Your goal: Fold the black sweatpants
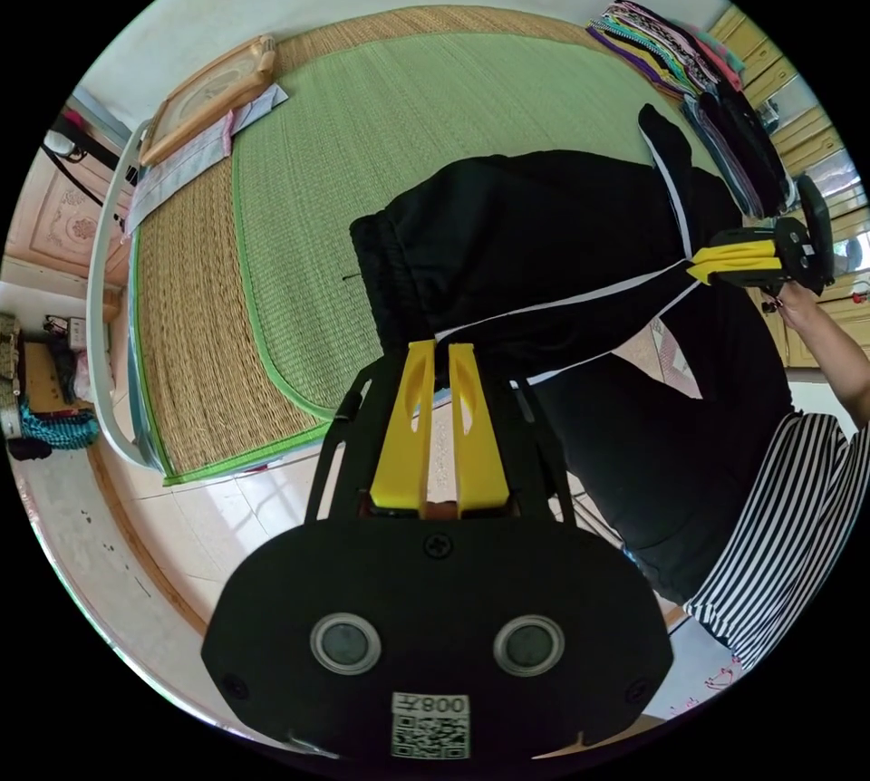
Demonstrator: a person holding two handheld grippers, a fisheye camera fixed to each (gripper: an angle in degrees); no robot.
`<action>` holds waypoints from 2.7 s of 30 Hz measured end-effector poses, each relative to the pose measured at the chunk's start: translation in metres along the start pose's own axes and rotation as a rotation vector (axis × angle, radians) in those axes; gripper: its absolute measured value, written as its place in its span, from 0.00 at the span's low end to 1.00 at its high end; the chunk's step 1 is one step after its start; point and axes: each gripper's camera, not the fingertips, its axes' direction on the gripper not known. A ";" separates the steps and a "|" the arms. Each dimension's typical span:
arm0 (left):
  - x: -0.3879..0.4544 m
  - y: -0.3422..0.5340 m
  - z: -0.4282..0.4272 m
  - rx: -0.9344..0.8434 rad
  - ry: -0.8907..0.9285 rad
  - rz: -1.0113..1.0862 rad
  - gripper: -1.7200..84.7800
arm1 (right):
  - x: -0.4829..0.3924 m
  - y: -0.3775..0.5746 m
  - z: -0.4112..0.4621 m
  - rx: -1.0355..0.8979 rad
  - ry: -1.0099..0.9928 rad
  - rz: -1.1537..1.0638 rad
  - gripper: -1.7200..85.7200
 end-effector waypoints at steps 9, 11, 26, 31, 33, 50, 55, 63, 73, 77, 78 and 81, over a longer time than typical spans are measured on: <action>-0.001 0.006 0.035 -0.035 0.025 -0.013 0.03 | -0.022 -0.013 0.055 -0.053 -0.044 0.006 0.04; -0.001 0.006 0.042 -0.035 0.029 -0.017 0.03 | -0.027 -0.015 0.065 -0.062 -0.049 0.006 0.04; -0.006 0.006 0.080 -0.022 0.061 -0.059 0.03 | -0.056 -0.033 0.133 -0.079 -0.107 0.017 0.04; -0.008 0.007 0.083 0.034 0.058 -0.093 0.03 | -0.065 -0.036 0.142 -0.050 -0.114 0.001 0.04; -0.009 0.008 0.085 0.053 0.069 -0.108 0.03 | -0.068 -0.035 0.146 -0.027 -0.122 -0.003 0.04; -0.003 0.000 0.110 0.142 0.115 -0.169 0.06 | -0.058 -0.036 0.222 -0.052 -0.158 0.062 0.05; 0.000 -0.001 0.115 0.220 0.135 -0.259 0.08 | -0.048 -0.031 0.238 -0.046 -0.184 0.082 0.05; 0.013 -0.011 0.124 0.365 0.293 -0.356 0.08 | -0.030 -0.020 0.262 -0.046 -0.199 0.088 0.05; 0.104 -0.121 0.157 0.222 0.383 -0.037 0.06 | 0.007 0.009 0.275 0.007 -0.291 0.142 0.05; 0.127 -0.162 0.173 0.123 0.364 -0.001 0.05 | 0.030 0.035 0.265 0.076 -0.353 0.183 0.05; 0.130 -0.167 0.175 0.105 0.354 0.000 0.05 | 0.038 0.045 0.260 0.096 -0.353 0.199 0.05; 0.141 -0.187 0.183 0.044 0.334 -0.014 0.04 | 0.065 0.073 0.247 0.142 -0.338 0.256 0.04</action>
